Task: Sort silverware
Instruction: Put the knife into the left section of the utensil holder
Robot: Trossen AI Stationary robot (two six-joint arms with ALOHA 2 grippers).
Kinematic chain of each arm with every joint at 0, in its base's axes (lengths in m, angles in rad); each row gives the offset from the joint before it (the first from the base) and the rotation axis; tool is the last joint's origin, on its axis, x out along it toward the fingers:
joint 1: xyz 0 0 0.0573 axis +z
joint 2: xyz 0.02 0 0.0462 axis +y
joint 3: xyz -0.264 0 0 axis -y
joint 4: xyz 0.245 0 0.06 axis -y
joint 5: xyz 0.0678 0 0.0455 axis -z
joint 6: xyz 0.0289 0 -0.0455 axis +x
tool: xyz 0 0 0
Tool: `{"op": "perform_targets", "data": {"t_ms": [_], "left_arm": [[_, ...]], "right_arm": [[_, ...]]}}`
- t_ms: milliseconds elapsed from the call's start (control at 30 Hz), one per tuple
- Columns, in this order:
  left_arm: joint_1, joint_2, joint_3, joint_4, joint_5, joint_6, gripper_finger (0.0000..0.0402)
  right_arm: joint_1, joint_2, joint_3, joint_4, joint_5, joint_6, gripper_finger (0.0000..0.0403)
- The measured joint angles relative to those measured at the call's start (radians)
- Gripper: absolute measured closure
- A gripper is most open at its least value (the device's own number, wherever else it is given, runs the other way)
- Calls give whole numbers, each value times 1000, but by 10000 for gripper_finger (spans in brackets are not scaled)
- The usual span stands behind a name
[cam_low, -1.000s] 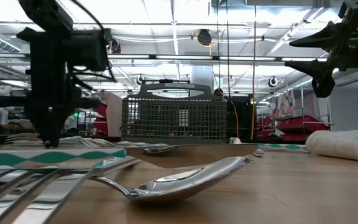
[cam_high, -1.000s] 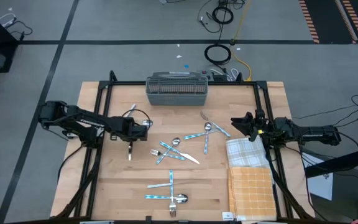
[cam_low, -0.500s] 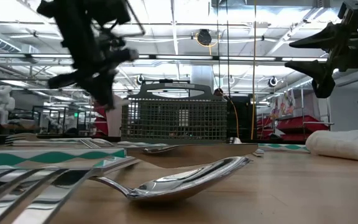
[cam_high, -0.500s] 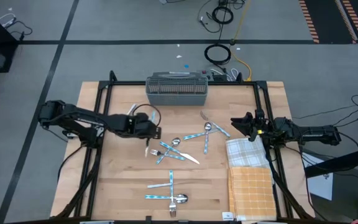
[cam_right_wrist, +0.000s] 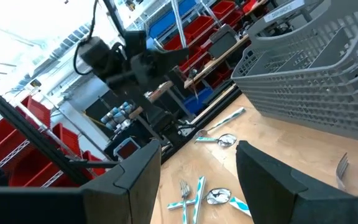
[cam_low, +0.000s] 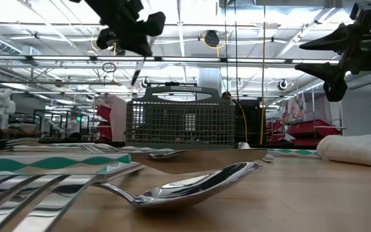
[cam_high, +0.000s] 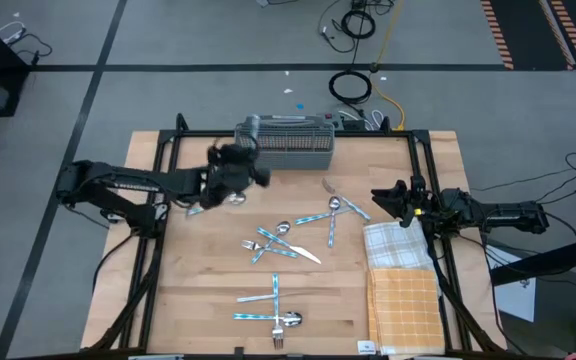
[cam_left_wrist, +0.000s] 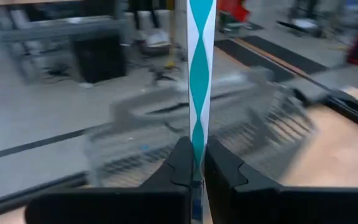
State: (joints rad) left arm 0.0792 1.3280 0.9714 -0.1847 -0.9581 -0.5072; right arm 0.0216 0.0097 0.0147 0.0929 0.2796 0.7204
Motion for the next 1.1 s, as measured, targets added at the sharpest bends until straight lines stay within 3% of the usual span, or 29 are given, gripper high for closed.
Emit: {"op": "perform_targets", "data": {"t_ms": [133, 333, 433, 600, 767, 1000, 1100], "left_arm": [[101, -74, -69, 96, 41, 88, 382], [231, -150, -238, 690, 361, 454, 382], [284, -152, -277, 773, 402, 538, 382], [380, -135, -328, 788, 488, 546, 382], [439, -67, -400, 928, 532, 498, 382], [459, 65, -480, 1160, 541, 461, 382], [458, 118, -483, 1170, 544, 450, 381]], "right_arm": [[-1, 0, 0, 0, 43, 0, 206], [-1, 0, 0, 0, 70, 1, 206], [-1, 0, 0, 0, 72, 19, 206], [-1, 0, 0, 1, 93, 52, 206], [-1, 0, 0, 2, 115, 89, 206], [-2, 0, 0, 8, 168, 91, 206], [-2, 0, 0, 8, 168, 91, 206]]}}
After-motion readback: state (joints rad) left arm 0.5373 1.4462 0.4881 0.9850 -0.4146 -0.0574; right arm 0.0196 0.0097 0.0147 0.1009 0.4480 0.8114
